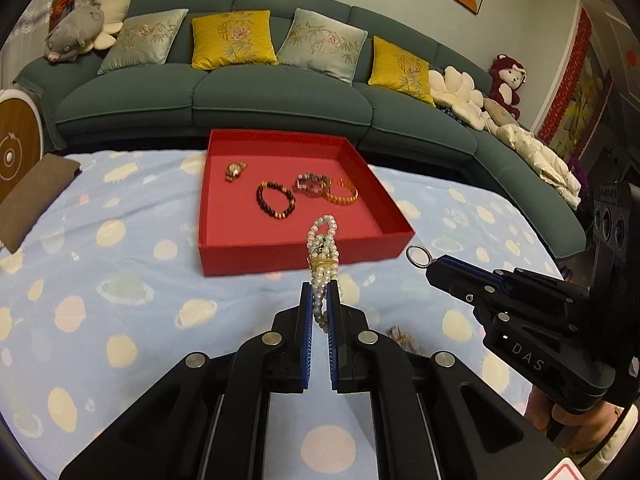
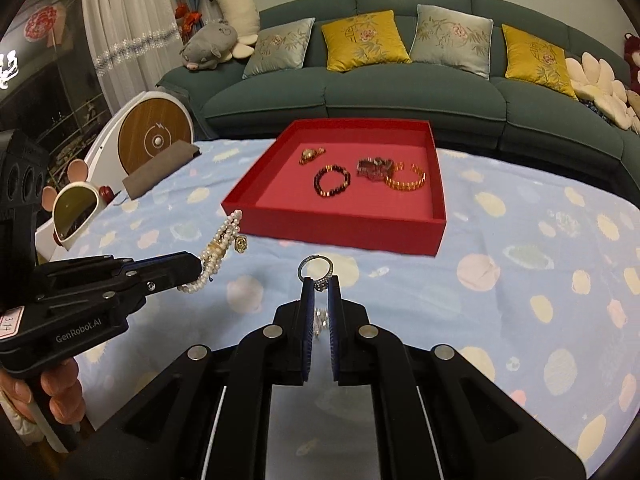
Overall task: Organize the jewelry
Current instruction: 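Carry the pearl necklace and silver ring into the red box and open both grippers, then close the right gripper on a gold earring while the left returns over the bed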
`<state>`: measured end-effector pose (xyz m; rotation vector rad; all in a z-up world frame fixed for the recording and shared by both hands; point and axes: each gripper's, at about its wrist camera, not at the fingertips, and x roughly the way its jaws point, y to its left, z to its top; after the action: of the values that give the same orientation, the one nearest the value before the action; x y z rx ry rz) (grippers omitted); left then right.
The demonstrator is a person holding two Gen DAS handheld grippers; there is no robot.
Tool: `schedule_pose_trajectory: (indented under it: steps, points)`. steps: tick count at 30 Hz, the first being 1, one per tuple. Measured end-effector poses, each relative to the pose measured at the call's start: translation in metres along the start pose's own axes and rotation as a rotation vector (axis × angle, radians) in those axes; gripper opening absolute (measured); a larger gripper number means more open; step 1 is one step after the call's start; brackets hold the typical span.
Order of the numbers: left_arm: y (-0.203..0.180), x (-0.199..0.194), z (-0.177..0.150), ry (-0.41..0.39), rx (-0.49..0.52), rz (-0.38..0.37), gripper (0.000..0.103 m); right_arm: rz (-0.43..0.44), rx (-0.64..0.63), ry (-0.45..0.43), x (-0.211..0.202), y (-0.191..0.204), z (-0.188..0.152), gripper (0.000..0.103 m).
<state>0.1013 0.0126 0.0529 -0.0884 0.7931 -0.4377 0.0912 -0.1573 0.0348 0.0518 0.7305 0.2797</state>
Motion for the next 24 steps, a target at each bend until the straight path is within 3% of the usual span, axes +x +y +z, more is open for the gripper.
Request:
schedule_pose_trajectory:
  steps: [5, 13, 19, 20, 22, 24]
  points:
    - [0.005, 0.013, 0.04, -0.056, 0.035, 0.059, 0.005, -0.012, 0.041, -0.044, 0.011, -0.017, 0.038, 0.006]
    - [0.039, 0.087, 0.059, 0.033, -0.022, 0.134, 0.005, -0.053, 0.113, 0.028, 0.079, -0.051, 0.057, 0.006]
    - [0.055, 0.111, 0.055, 0.077, -0.087, 0.143, 0.008, -0.056, 0.113, 0.091, 0.107, -0.057, 0.051, 0.006]
    - [0.055, 0.112, 0.054, 0.075, -0.083, 0.159, 0.009, -0.063, 0.116, 0.089, 0.107, -0.057, 0.049, 0.008]
    - [0.057, 0.109, 0.054, 0.063, -0.082, 0.185, 0.027, -0.072, 0.122, 0.079, 0.105, -0.06, 0.048, 0.011]
    - [0.061, 0.099, 0.057, 0.039, -0.099, 0.199, 0.035, -0.076, 0.131, 0.05, 0.097, -0.061, 0.052, 0.025]
